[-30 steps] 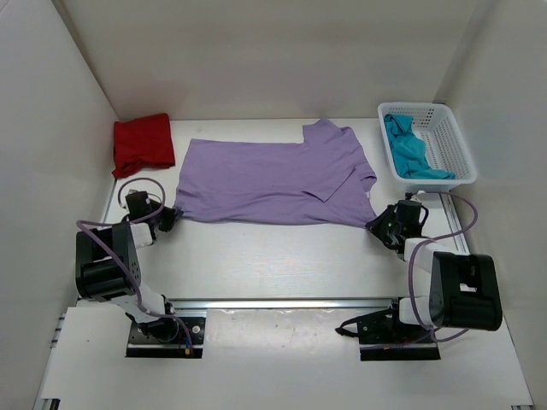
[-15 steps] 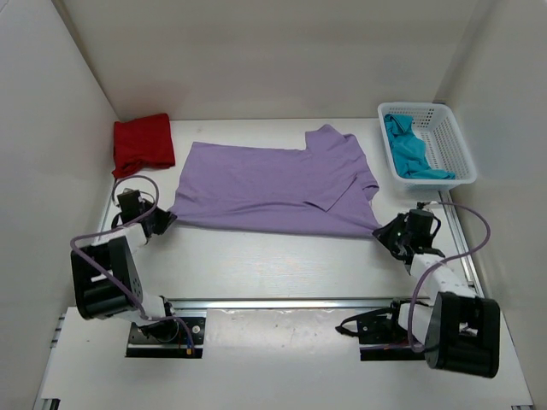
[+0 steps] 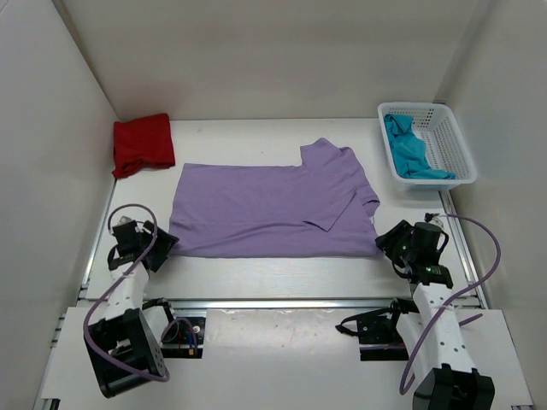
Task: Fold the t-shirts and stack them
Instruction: Fold the flattened tshirt in 1/3 of the way
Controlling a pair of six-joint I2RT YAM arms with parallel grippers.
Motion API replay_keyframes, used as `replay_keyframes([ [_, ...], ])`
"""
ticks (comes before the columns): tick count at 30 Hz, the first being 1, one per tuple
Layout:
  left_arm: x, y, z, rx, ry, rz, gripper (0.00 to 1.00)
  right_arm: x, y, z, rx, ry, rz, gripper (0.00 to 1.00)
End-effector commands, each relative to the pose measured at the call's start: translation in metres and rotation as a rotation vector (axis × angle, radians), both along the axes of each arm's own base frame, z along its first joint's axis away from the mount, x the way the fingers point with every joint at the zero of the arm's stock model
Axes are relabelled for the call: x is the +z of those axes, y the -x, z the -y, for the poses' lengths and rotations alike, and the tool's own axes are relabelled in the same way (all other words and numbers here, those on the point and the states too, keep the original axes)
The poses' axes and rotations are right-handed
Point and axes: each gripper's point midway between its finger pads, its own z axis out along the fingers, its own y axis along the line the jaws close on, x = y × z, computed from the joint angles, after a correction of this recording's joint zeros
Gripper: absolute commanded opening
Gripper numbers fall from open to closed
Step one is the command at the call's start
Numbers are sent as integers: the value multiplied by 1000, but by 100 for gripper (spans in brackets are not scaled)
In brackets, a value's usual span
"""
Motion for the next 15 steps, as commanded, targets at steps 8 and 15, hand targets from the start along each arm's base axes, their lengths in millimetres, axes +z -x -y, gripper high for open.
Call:
replay_keyframes([
  [8,85,-61,47,-231,-119,307,42,49,-31,-34,240,52,142,18],
  [15,72,-67,164,-573,-107,318,32,37,-68,-116,513,47,140,3],
])
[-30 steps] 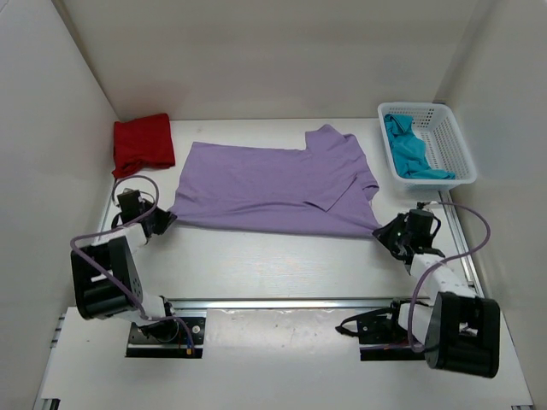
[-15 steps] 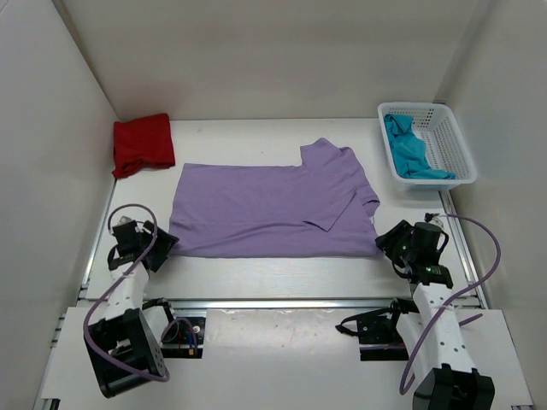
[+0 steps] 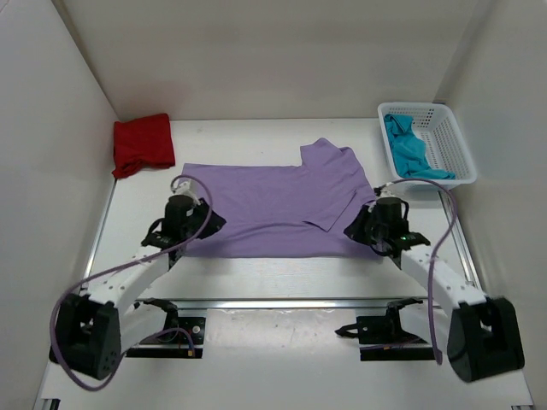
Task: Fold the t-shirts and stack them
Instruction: Fold the flattened tshirt in 1/3 of the way
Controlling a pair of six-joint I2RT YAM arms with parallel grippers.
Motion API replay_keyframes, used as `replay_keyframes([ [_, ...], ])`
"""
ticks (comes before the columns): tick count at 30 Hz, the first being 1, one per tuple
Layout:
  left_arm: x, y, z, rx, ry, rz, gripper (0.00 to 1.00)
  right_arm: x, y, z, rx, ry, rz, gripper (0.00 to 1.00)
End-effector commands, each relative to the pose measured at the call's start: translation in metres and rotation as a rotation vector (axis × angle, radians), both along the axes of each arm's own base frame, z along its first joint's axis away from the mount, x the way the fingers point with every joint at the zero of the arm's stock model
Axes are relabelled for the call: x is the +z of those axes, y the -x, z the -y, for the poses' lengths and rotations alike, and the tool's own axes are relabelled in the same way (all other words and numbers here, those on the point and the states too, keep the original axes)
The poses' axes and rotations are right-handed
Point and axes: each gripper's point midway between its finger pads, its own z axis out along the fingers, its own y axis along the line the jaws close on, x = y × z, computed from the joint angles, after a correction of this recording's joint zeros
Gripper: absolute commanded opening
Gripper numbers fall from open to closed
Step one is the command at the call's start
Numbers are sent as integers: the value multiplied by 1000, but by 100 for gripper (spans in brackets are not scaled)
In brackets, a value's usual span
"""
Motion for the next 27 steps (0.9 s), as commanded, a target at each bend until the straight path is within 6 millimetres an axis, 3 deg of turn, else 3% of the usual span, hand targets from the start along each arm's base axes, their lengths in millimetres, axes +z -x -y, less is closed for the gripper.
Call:
replay_keyframes([
  [1,-9,-10,18,-36,12,16,31,16,-37,-31,101,-25,112,6],
  [5,-38,-6,4,18,95,-49,32,0,-48,-46,136,-56,75,22],
  [7,-46,-5,-16,85,108,-48,33,-6,-56,-50,140,-72,62,29],
  [14,-48,-3,-48,238,134,-9,37,-25,-59,-58,147,-105,9,29],
  [18,-58,1,-68,335,194,-27,38,-33,-61,-50,110,-126,-14,29],
  [22,-61,4,-64,316,187,-29,39,-34,-65,-50,95,-141,-18,31],
  [23,-58,3,-60,303,178,-18,39,-43,-62,-48,87,-129,-51,33],
  [27,-45,-1,-53,269,149,16,39,-43,-62,-51,94,-119,-60,35],
])
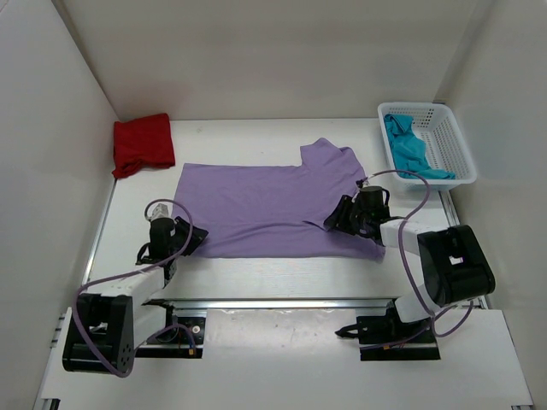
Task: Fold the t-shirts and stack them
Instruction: Fold the flattened tshirt in 1/3 of the way
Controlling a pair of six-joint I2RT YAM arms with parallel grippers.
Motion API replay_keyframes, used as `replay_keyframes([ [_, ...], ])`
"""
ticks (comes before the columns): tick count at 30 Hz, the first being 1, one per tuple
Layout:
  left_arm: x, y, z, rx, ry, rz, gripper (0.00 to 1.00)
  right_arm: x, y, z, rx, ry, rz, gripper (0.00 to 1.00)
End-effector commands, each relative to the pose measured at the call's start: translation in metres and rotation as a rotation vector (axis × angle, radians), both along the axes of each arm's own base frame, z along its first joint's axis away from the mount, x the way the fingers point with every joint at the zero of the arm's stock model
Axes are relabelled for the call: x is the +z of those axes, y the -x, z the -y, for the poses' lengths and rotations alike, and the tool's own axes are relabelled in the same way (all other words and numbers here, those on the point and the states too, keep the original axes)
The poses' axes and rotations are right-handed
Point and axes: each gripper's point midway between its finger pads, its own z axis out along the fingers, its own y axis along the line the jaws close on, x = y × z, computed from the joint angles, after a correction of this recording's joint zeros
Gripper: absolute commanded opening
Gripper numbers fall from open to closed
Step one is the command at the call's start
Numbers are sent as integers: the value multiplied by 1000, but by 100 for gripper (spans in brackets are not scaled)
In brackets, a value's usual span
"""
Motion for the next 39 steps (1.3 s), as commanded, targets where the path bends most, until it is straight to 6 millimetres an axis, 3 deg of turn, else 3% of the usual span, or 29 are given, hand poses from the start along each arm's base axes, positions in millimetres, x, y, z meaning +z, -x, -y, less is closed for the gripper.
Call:
replay_keyframes([
  [1,29,-14,4,-12,-28,98,39,6,-10,0,-18,-6,28,34],
  [7,37,-12,35,-117,-65,122,38,2,-13,-2,-14,-40,-5,31],
  [10,38,-11,51,-165,-53,131,38,8,-19,-11,11,-79,-1,10],
  [12,37,-10,59,-186,-36,129,38,19,-31,-13,13,-90,17,6],
  [16,34,-6,66,-211,-23,122,38,34,-52,-24,23,-89,52,7],
  [18,33,-6,67,-207,-23,112,38,43,-74,-29,18,-88,74,8],
  [19,34,-6,70,-214,-25,114,38,34,-75,-32,23,-82,47,8],
  [21,36,-7,74,-225,-25,118,37,44,-99,-34,18,-88,63,7],
  [22,38,-7,75,-230,-26,122,37,44,-100,-37,29,-104,54,7],
  [24,42,-8,78,-241,-30,136,38,59,-111,-43,41,-120,83,11],
  [26,40,-6,80,-254,-43,124,37,67,-112,-42,51,-109,107,24],
  [28,43,-4,93,-298,-72,138,38,69,-100,-36,51,-73,118,31],
  [29,44,-5,101,-327,-97,140,38,83,-97,-36,53,-72,156,32],
  [30,45,-4,107,-354,-113,143,38,76,-86,-33,52,-67,150,31],
  [32,38,0,135,-457,-144,113,38,69,-57,-40,89,-52,147,14],
  [33,32,0,136,-465,-161,95,38,61,-45,-44,108,-37,126,5],
  [35,27,-4,154,-519,-176,72,36,48,-18,-59,181,8,113,0],
  [39,8,-5,157,-538,-212,29,35,27,15,-78,288,93,73,0],
])
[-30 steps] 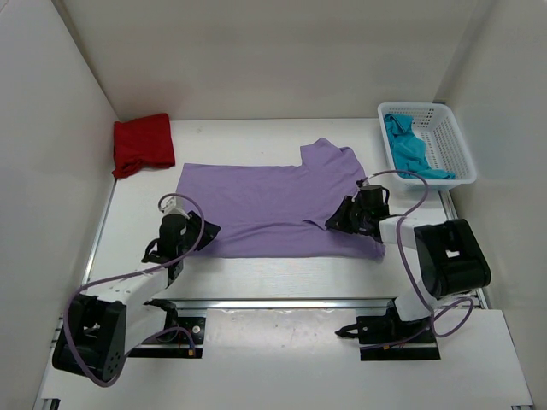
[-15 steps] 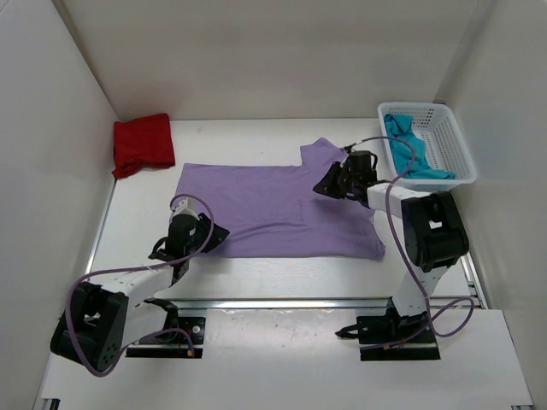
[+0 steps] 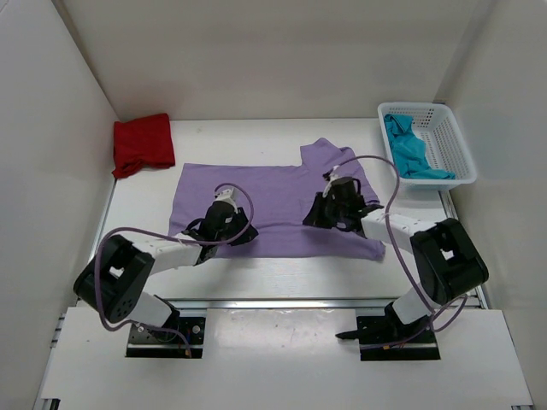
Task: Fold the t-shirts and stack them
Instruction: Fold the flattened tshirt in 1/3 of the way
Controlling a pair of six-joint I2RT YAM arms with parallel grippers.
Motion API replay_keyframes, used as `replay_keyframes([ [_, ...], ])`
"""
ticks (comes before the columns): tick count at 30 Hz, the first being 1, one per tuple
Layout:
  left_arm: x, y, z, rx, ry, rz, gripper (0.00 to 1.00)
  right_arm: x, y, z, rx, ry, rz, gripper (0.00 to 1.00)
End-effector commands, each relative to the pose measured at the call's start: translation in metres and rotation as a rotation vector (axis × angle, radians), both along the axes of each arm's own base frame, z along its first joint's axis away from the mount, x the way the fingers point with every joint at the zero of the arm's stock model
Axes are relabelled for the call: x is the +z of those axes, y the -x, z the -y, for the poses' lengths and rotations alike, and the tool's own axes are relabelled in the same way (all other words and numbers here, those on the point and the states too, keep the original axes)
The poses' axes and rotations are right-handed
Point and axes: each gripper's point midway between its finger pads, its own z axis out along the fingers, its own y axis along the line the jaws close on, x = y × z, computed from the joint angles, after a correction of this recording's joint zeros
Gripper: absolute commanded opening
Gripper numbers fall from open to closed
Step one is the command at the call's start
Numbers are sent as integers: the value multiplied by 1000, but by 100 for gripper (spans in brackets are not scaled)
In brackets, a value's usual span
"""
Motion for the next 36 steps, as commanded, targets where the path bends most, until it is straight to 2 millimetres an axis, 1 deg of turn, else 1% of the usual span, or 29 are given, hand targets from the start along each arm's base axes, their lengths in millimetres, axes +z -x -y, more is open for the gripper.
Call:
replay_keyframes([
  [1,-9,-1,-1,-24,-55,-3,34,-14,20,-7,82,115,26,0],
  [2,-18,2,-6,-19,-60,-35,35,-19,23,-8,82,151,33,0],
  [3,-23,7,-8,-22,-49,-57,34,-30,31,-2,89,203,11,0],
  [4,-34,17,-12,-29,-45,-94,34,-36,37,-2,100,216,-11,0],
  [5,-33,17,-14,-27,-35,-96,34,-45,43,1,102,233,-29,0],
  [6,-37,26,-18,-32,-45,-104,33,-52,51,7,103,241,-46,0],
  [8,-40,41,-24,-48,-62,-107,33,-58,67,8,121,255,-66,0],
  [9,-45,55,-30,-55,-79,-114,34,-59,79,8,135,268,-59,0],
  [10,-53,69,-36,-66,-102,-138,35,-57,88,5,145,262,-53,0],
  [12,-47,83,-41,-56,-59,-134,35,-62,109,9,167,255,-83,0],
  [13,-57,95,-50,-39,-63,-170,36,-54,111,4,168,225,-73,0],
  [14,-49,94,-47,-36,-28,-151,36,-56,118,6,177,227,-88,0],
  [15,-48,99,-49,-40,-19,-149,37,-46,117,3,183,199,-77,0],
  [16,-38,92,-49,-29,-8,-128,39,-35,115,1,198,171,-60,1],
  [17,-31,86,-50,-26,-7,-108,39,-21,105,-2,185,149,-33,5],
  [19,3,55,-48,1,19,-34,41,19,62,3,121,91,76,13],
  [20,12,46,-50,14,25,-14,42,28,50,8,97,81,94,14],
  [21,30,26,-49,31,45,22,42,54,21,11,62,46,153,14],
  [22,47,8,-47,47,89,42,41,68,-13,24,13,64,209,15],
  [23,69,-14,-51,82,120,90,42,54,-31,43,-34,103,165,6],
  [24,64,-21,-54,104,125,60,41,80,-60,44,-56,96,223,2],
  [26,81,-51,-55,127,170,86,40,78,-116,72,-149,152,228,0],
  [28,79,-61,-60,151,201,58,40,72,-152,90,-195,171,217,0],
  [29,80,-68,-60,157,218,64,39,65,-172,98,-213,165,208,6],
  [30,79,-69,-58,155,226,62,40,42,-182,110,-230,180,165,11],
  [31,76,-69,-58,162,227,55,40,53,-196,112,-233,164,185,14],
  [32,75,-70,-56,157,226,54,39,46,-211,116,-241,179,175,18],
  [33,71,-69,-54,148,218,48,40,37,-216,119,-247,187,160,23],
  [36,60,-67,-53,145,193,34,40,26,-250,132,-264,226,158,35],
])
